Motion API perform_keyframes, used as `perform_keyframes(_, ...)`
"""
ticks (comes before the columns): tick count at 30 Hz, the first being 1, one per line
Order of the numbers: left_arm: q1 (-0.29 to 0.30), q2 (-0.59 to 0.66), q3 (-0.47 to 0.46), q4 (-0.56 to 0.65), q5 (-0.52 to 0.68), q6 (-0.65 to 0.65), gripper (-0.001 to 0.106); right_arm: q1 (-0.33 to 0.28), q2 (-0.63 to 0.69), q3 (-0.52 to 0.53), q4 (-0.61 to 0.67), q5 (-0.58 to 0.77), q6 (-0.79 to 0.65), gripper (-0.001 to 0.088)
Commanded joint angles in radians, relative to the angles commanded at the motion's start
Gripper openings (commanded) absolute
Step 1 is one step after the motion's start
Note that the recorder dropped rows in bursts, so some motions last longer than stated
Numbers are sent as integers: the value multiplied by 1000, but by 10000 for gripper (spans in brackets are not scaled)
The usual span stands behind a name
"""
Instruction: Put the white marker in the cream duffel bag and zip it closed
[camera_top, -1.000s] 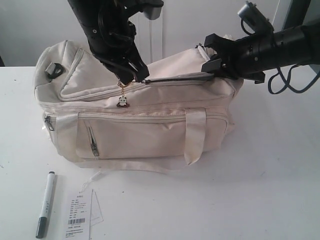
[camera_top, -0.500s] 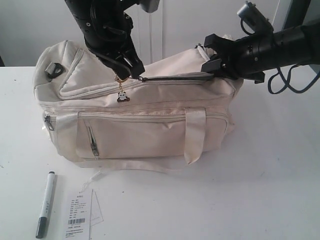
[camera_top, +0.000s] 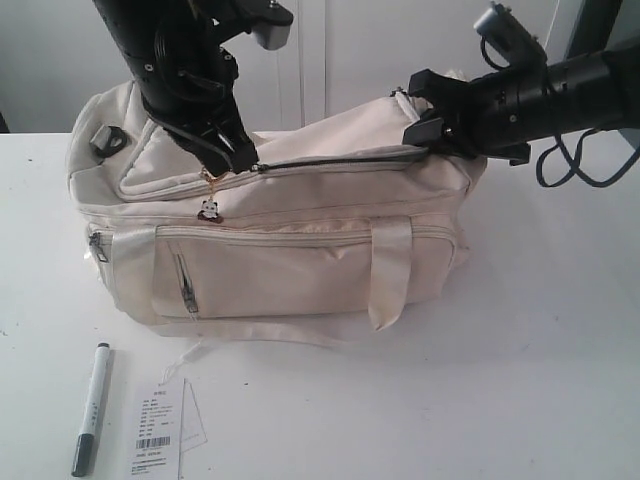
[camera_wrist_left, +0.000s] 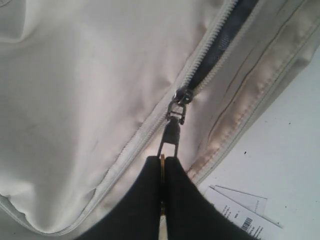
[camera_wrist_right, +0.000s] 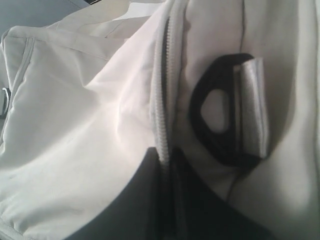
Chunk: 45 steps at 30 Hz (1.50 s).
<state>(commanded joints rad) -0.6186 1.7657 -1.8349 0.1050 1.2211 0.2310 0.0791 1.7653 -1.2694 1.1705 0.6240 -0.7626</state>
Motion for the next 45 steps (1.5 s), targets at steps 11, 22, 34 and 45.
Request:
perform_keyframes(11,0,4,0,-5,0,13,0,0,-74,-16,-1,52,-136,599)
perform_keyframes(22,0,4,63,-7,0,61,0,19,-198,-16,-225,473,-687,599)
perform_keyframes(34,0,2,70,-23,-11,57,0,171,-177,-16,-221,315,-1129,599)
perform_keyframes(45,0,2,70,-38,-23,57,0,250,-72,-16,-219,87,-1150,599)
